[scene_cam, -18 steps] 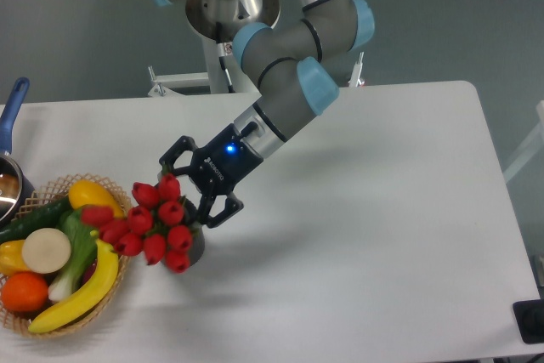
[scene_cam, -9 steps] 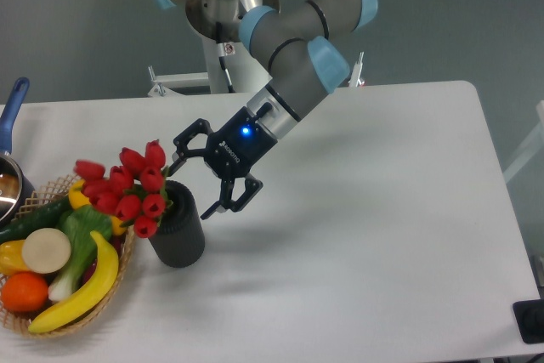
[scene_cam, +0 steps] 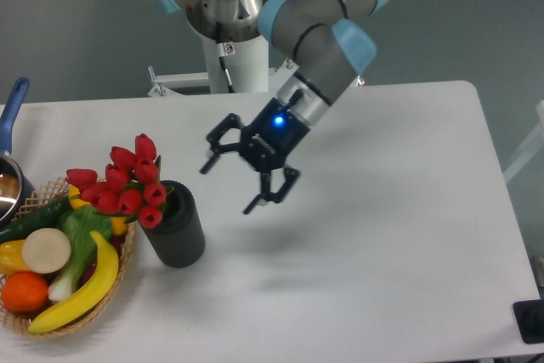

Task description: Insert the flowers into the vase

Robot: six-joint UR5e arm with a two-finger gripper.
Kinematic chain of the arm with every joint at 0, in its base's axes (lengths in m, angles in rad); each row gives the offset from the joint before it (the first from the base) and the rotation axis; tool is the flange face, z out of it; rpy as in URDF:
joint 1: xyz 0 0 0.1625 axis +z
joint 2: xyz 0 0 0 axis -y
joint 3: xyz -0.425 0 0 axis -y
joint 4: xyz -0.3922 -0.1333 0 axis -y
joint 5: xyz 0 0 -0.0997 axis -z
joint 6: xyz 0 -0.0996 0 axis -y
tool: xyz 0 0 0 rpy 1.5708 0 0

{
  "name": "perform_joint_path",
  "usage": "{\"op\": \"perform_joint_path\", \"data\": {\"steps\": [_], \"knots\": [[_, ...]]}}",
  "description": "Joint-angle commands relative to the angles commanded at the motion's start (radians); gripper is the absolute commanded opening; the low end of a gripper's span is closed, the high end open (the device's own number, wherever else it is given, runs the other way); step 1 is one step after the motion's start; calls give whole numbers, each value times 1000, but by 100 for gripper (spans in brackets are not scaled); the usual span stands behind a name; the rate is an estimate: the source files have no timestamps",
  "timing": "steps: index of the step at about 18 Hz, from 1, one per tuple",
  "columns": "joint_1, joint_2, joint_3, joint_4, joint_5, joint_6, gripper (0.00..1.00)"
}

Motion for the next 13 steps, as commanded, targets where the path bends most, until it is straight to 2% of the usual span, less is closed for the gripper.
{"op": "perform_joint_path", "data": {"steps": [2,4,7,10,13], "knots": [[55,-8,23,0,52,3,100],[66,-12,45,0,130,3,100],[101,-43,51,-2,323,5,100],[109,-45,43,-3,509,47,100],[102,-43,34,-5,569,74,100]]}}
